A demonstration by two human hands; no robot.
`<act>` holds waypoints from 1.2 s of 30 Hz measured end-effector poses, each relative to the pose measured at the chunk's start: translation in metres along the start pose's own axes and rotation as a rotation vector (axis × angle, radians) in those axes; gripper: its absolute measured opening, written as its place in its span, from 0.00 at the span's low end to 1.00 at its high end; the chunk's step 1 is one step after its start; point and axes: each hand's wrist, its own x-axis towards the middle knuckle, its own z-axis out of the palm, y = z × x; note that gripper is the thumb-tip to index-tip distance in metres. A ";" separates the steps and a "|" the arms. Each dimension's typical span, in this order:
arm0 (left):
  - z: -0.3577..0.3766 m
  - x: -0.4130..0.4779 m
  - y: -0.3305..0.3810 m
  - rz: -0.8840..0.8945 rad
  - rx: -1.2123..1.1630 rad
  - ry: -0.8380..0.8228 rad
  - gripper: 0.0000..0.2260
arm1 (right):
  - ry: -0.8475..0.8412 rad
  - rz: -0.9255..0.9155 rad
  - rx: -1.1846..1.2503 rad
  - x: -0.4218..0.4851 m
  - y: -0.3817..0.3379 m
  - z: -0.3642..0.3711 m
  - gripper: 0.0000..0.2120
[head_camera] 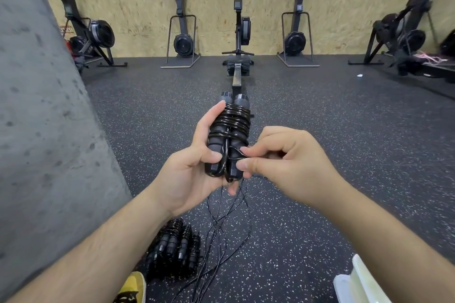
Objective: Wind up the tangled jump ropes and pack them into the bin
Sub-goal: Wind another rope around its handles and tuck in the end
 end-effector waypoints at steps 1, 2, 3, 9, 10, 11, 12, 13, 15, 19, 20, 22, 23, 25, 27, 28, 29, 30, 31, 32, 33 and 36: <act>0.000 -0.001 0.000 -0.003 -0.003 -0.001 0.37 | 0.002 0.005 0.023 0.000 0.000 0.000 0.05; 0.000 -0.001 0.001 -0.006 -0.008 -0.003 0.37 | 0.001 0.007 0.043 -0.001 -0.001 0.000 0.05; 0.000 -0.001 0.001 -0.008 -0.014 -0.007 0.36 | 0.000 0.006 0.064 -0.001 -0.002 0.000 0.05; 0.000 -0.002 0.003 -0.001 -0.029 -0.047 0.36 | 0.018 0.003 0.063 -0.002 -0.002 0.005 0.05; 0.000 -0.003 0.003 0.000 -0.025 -0.046 0.36 | 0.021 0.006 0.067 -0.002 -0.001 0.006 0.05; 0.000 -0.003 0.003 0.000 -0.021 -0.044 0.35 | 0.025 0.006 0.071 -0.002 0.000 0.006 0.05; 0.000 -0.003 0.003 -0.002 -0.017 -0.041 0.35 | 0.029 0.003 0.076 -0.002 0.000 0.007 0.05; -0.001 -0.004 0.003 -0.005 -0.013 -0.035 0.35 | 0.034 0.001 0.082 -0.002 0.001 0.008 0.05; -0.002 -0.004 0.003 -0.009 -0.008 -0.019 0.35 | 0.045 -0.001 0.098 -0.002 0.002 0.010 0.05; -0.003 -0.003 0.001 0.007 -0.011 0.008 0.35 | 0.065 -0.011 0.090 -0.002 0.004 0.015 0.03; -0.003 -0.003 0.002 0.017 -0.020 0.014 0.35 | 0.064 -0.012 0.099 -0.001 0.004 0.015 0.03; -0.002 -0.002 0.003 0.035 -0.038 0.026 0.35 | 0.066 -0.012 0.092 0.000 0.004 0.016 0.06; -0.003 -0.003 0.005 0.045 -0.042 0.036 0.36 | 0.071 -0.014 0.067 0.001 0.003 0.017 0.07; -0.003 -0.002 0.005 0.057 -0.035 0.051 0.35 | 0.096 -0.023 0.023 0.000 0.003 0.018 0.09; -0.003 -0.002 0.005 0.058 -0.019 0.059 0.35 | 0.122 -0.058 -0.072 -0.003 0.004 0.021 0.09; -0.003 -0.002 0.004 0.056 -0.009 0.064 0.35 | 0.130 -0.097 -0.173 -0.005 0.004 0.023 0.09; -0.002 -0.003 0.004 0.054 0.000 0.070 0.35 | 0.134 -0.143 -0.285 -0.008 0.004 0.026 0.10; -0.002 -0.003 0.004 0.054 0.005 0.075 0.35 | 0.141 -0.181 -0.376 -0.009 0.004 0.027 0.11; -0.001 -0.004 0.004 0.055 0.007 0.077 0.35 | 0.154 -0.211 -0.435 -0.010 0.003 0.028 0.11; 0.000 -0.004 0.004 0.055 0.005 0.078 0.35 | 0.172 -0.235 -0.467 -0.009 0.003 0.029 0.11; 0.000 -0.004 0.005 0.055 -0.002 0.081 0.35 | 0.192 -0.256 -0.479 -0.008 0.004 0.029 0.10; 0.003 -0.001 0.006 0.064 -0.027 0.106 0.35 | 0.236 -0.293 -0.373 -0.004 0.007 0.029 0.06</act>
